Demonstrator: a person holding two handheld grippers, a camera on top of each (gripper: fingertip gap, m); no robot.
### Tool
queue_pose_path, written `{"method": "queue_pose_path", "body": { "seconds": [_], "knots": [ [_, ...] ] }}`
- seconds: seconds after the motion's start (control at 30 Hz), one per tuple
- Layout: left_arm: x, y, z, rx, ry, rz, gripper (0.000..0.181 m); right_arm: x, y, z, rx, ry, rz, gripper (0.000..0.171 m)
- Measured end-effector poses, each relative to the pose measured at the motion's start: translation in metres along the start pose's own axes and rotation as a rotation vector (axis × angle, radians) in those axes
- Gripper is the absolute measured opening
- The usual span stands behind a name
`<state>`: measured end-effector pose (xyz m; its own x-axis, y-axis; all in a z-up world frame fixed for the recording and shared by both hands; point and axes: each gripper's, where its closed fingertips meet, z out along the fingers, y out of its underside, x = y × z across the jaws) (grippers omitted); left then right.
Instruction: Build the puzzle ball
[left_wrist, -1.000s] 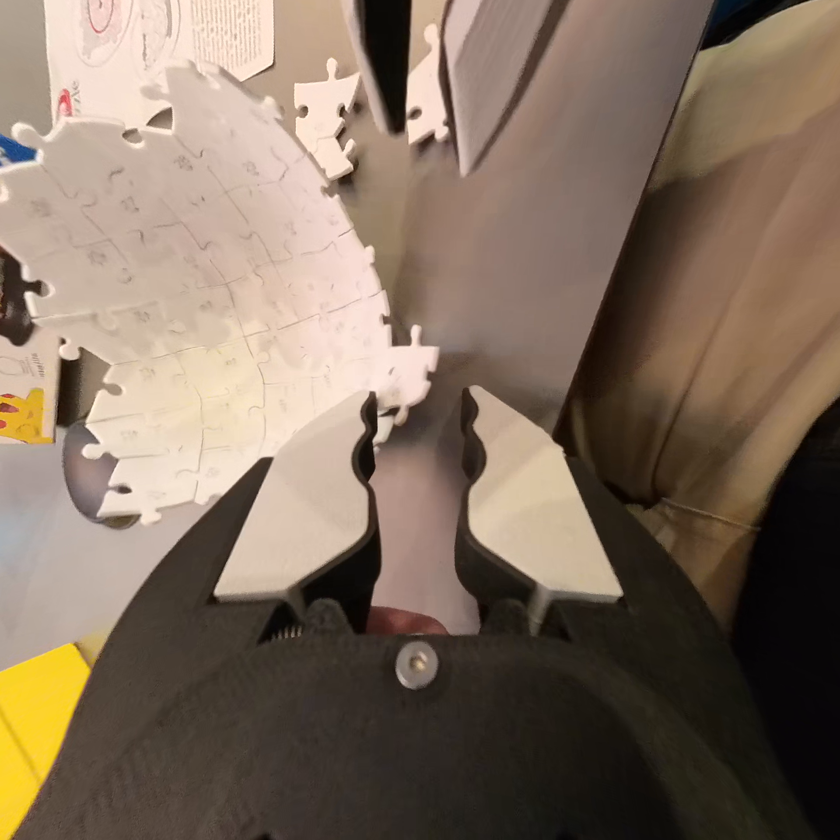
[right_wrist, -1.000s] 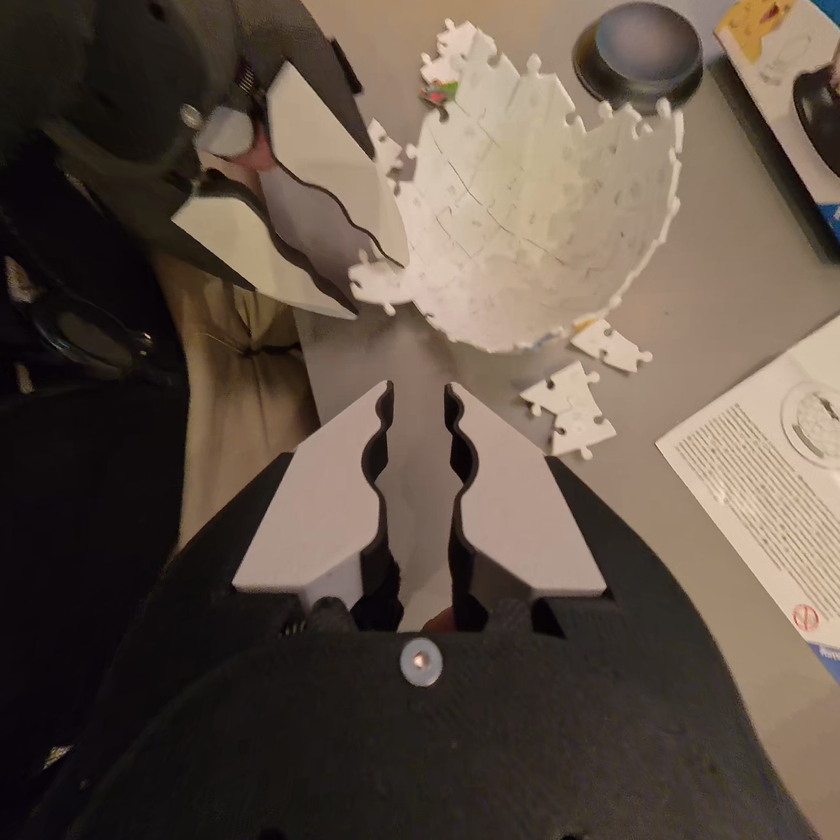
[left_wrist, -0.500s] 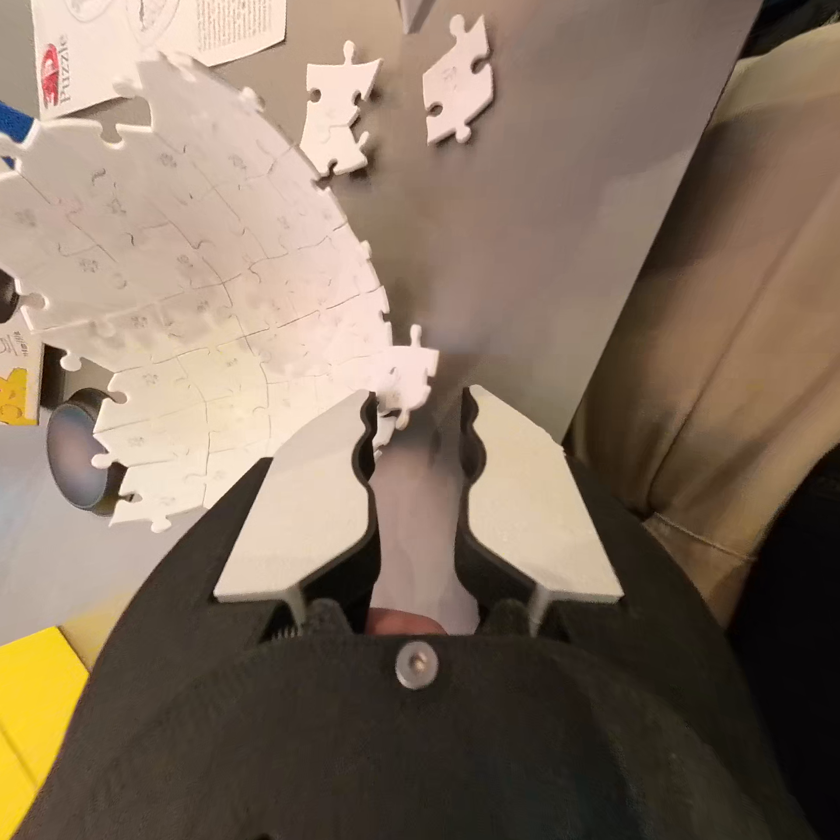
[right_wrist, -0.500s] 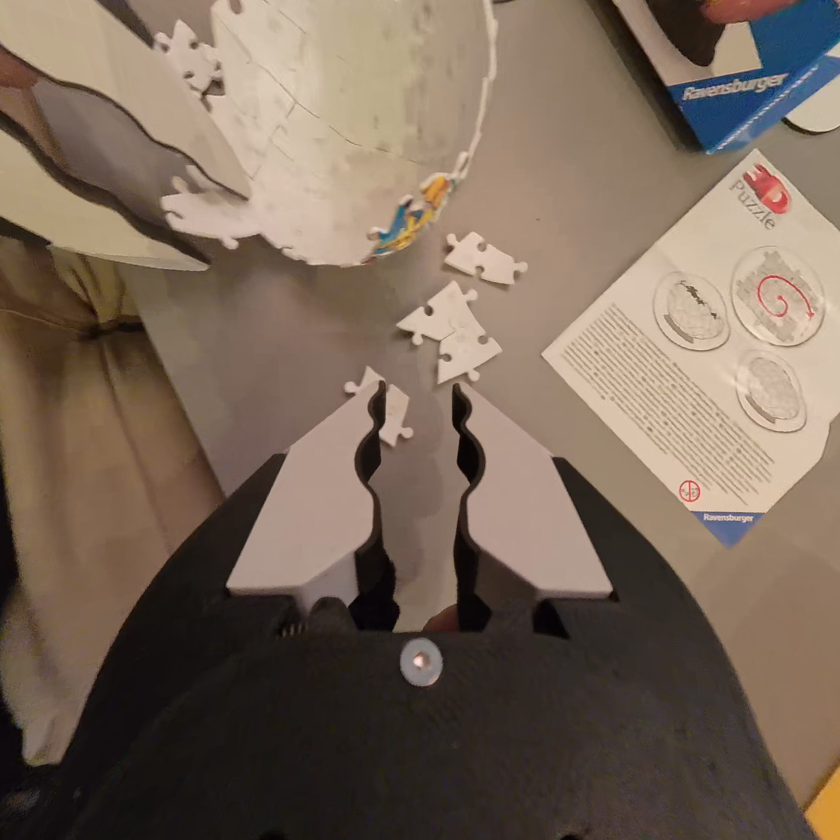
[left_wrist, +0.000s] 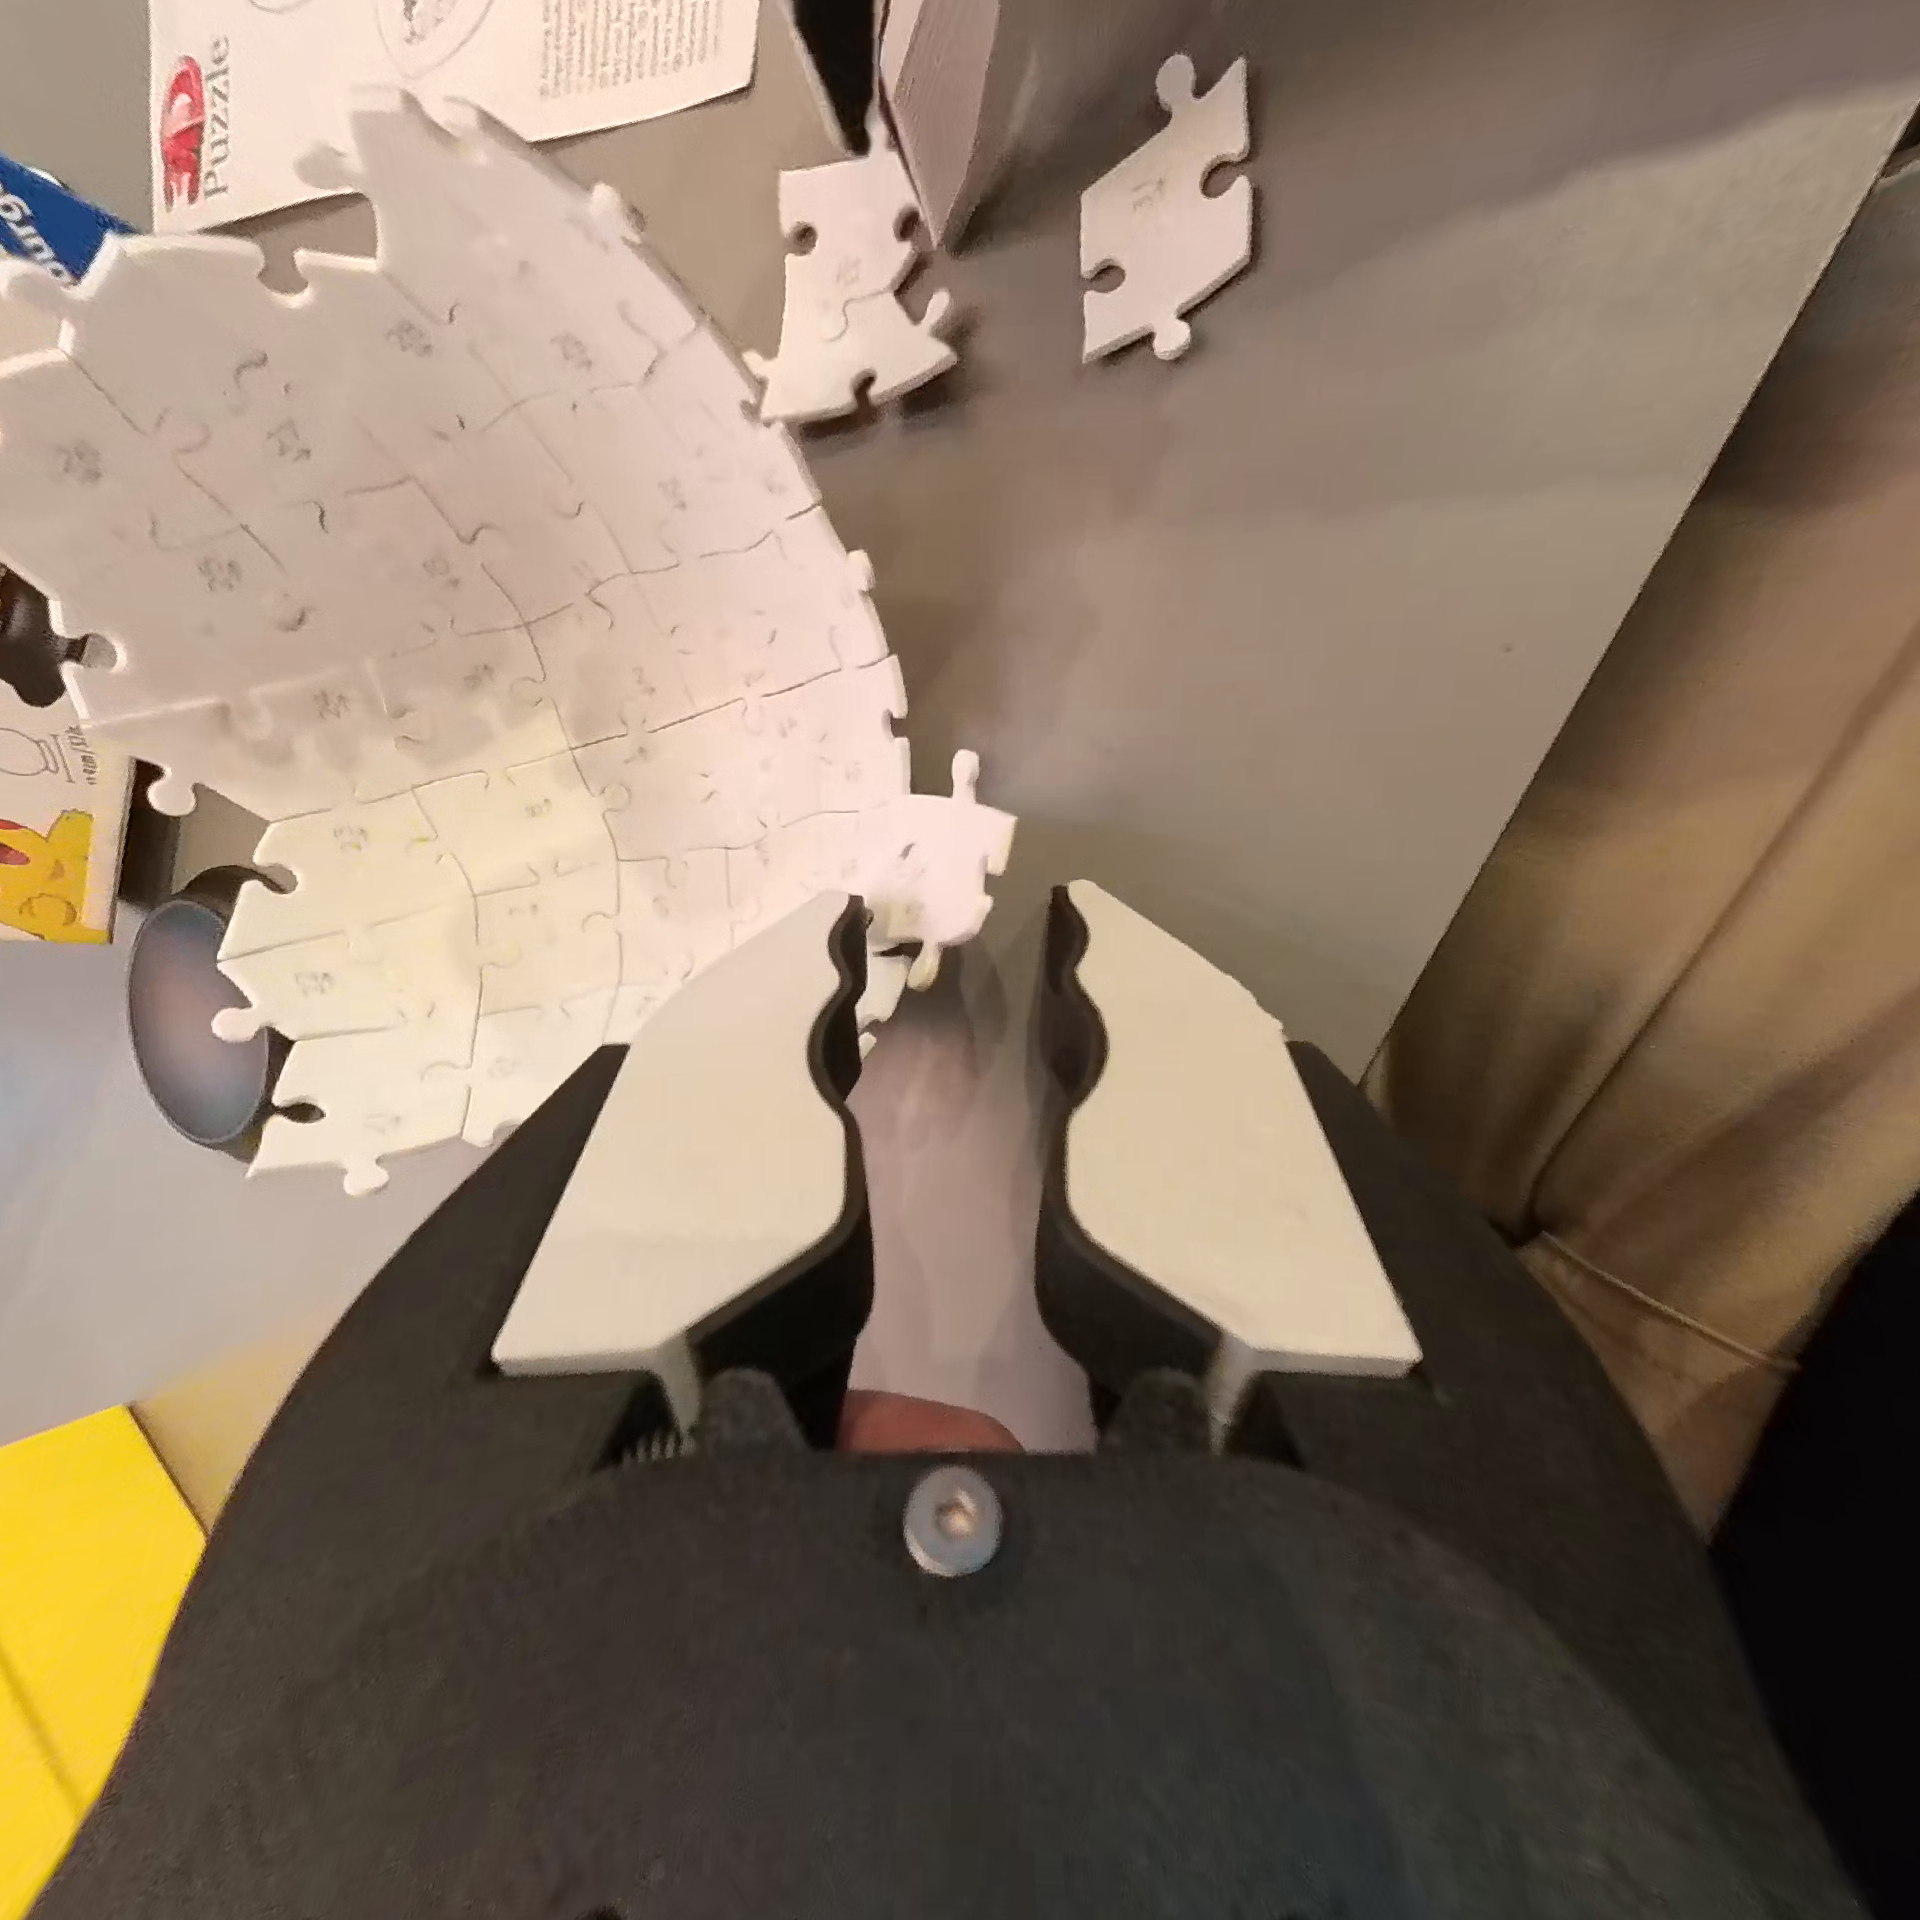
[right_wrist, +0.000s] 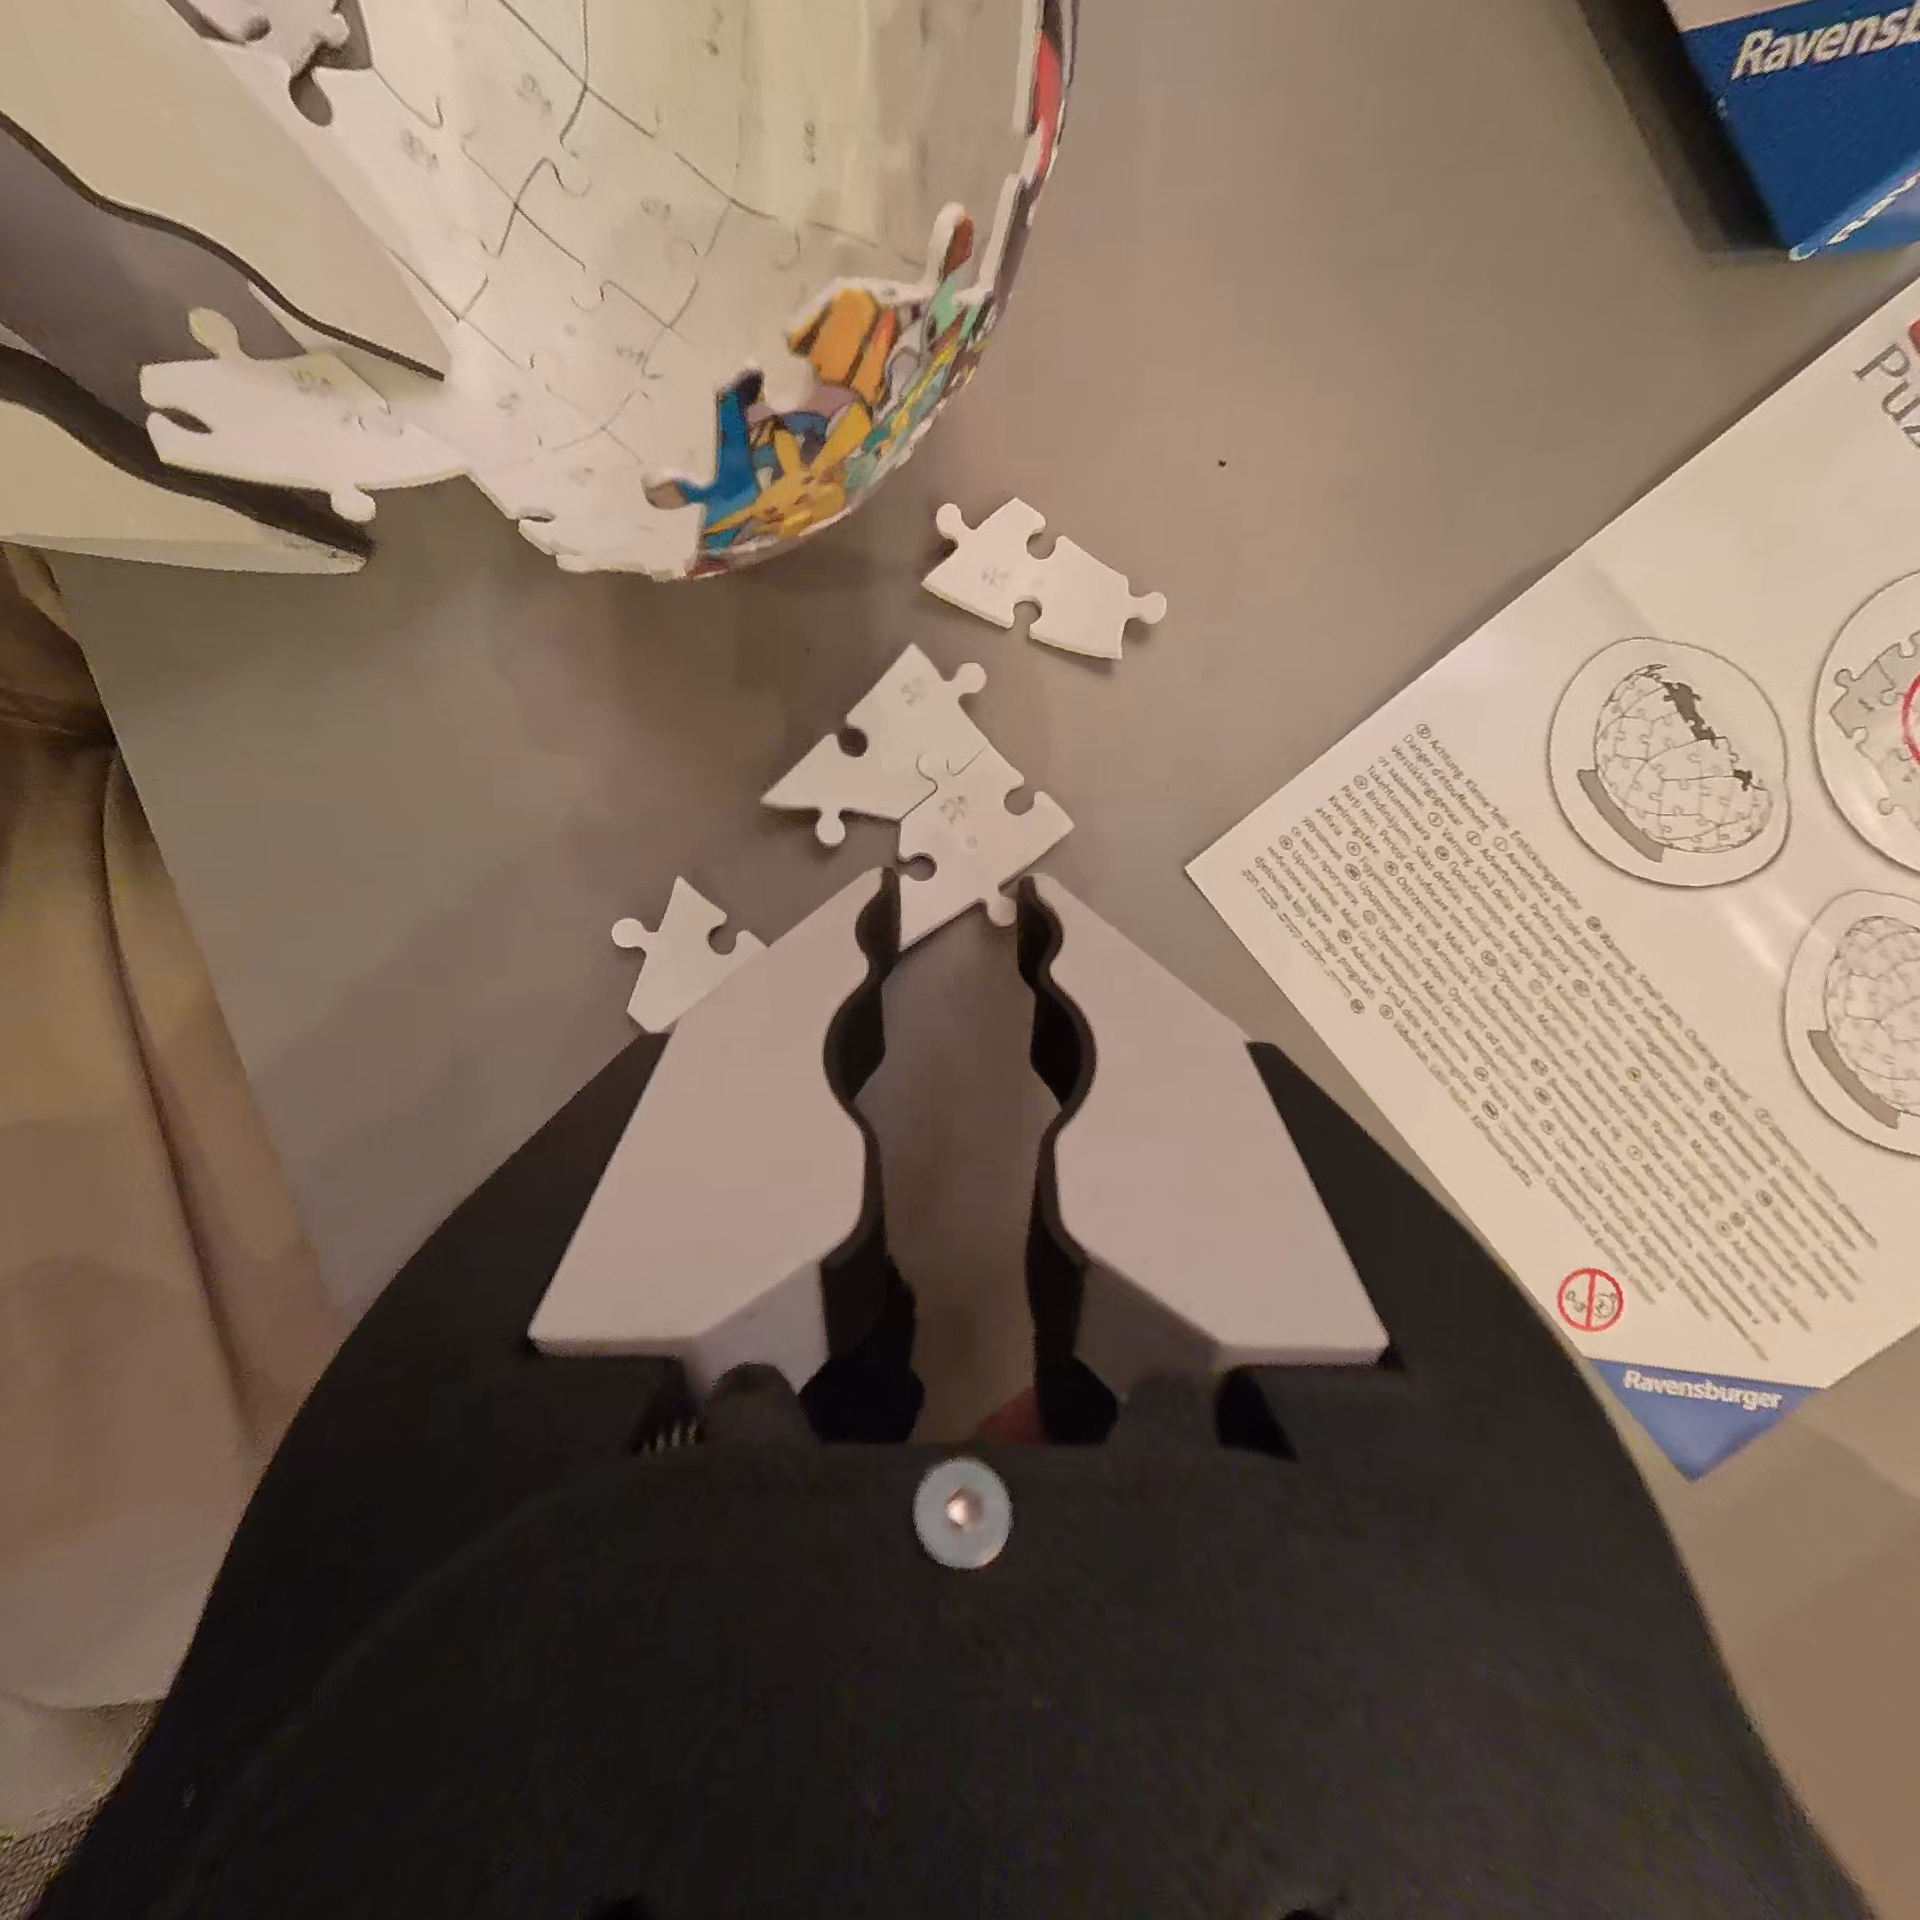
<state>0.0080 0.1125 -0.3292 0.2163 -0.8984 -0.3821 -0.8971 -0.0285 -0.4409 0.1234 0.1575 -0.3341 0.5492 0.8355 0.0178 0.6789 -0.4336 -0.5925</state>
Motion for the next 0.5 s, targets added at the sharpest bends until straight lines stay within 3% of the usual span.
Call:
{"method": "queue_pose_path", "body": {
  "seconds": [0.27, 0.5],
  "knots": [
    [-0.005, 0.0, 0.001, 0.006, -0.014, -0.001, 0.037, 0.001, -0.002, -0.004, 0.034, 0.003, 0.02, 0.02],
    [-0.006, -0.001, 0.002, 0.005, -0.02, 0.016, 0.037, -0.023, -0.018, -0.044, 0.091, -0.062, -0.002, 0.021]
  ]
}}
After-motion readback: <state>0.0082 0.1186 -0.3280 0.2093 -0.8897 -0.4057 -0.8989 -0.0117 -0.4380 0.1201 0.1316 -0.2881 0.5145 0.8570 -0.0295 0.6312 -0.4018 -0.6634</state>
